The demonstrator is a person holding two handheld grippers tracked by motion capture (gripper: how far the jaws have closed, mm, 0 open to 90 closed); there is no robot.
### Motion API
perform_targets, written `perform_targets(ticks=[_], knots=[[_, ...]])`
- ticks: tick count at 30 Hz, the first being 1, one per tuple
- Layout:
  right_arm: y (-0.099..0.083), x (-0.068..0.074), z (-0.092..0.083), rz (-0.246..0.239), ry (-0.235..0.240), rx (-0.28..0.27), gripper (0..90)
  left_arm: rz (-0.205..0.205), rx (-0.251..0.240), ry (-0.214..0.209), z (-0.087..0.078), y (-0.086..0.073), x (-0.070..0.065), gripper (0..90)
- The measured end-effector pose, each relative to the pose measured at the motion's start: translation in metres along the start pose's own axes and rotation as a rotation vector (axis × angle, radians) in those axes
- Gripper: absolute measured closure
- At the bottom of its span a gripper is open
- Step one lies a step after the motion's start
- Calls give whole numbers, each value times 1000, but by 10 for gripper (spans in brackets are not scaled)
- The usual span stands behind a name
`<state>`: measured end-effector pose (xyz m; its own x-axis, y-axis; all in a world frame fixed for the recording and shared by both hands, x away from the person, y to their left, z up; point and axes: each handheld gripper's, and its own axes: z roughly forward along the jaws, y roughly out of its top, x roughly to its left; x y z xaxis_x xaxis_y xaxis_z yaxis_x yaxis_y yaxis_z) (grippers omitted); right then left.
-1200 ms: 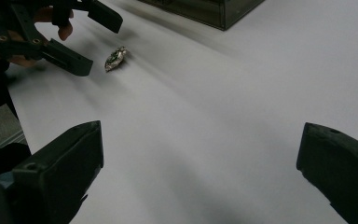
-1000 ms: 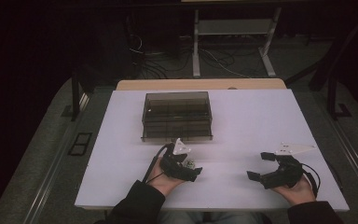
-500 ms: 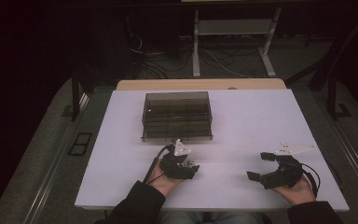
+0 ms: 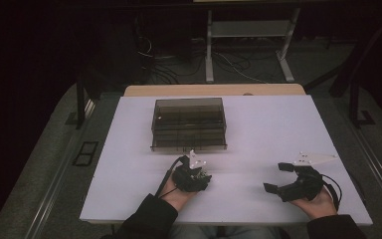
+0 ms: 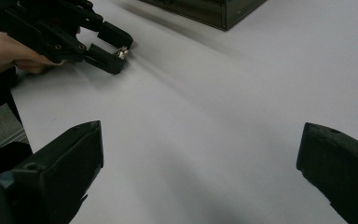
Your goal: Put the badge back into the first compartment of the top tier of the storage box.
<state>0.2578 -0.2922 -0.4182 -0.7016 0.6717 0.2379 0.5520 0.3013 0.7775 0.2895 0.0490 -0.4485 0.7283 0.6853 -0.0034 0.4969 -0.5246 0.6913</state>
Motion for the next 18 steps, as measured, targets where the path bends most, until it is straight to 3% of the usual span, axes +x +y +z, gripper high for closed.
perform_targets(ticks=[8,18], knots=[[0,0,1,0,1,3,3,-8,8,11,0,1,0,566],[0,0,0,2,2,4,3,-15,23,-16,0,4,4,572]])
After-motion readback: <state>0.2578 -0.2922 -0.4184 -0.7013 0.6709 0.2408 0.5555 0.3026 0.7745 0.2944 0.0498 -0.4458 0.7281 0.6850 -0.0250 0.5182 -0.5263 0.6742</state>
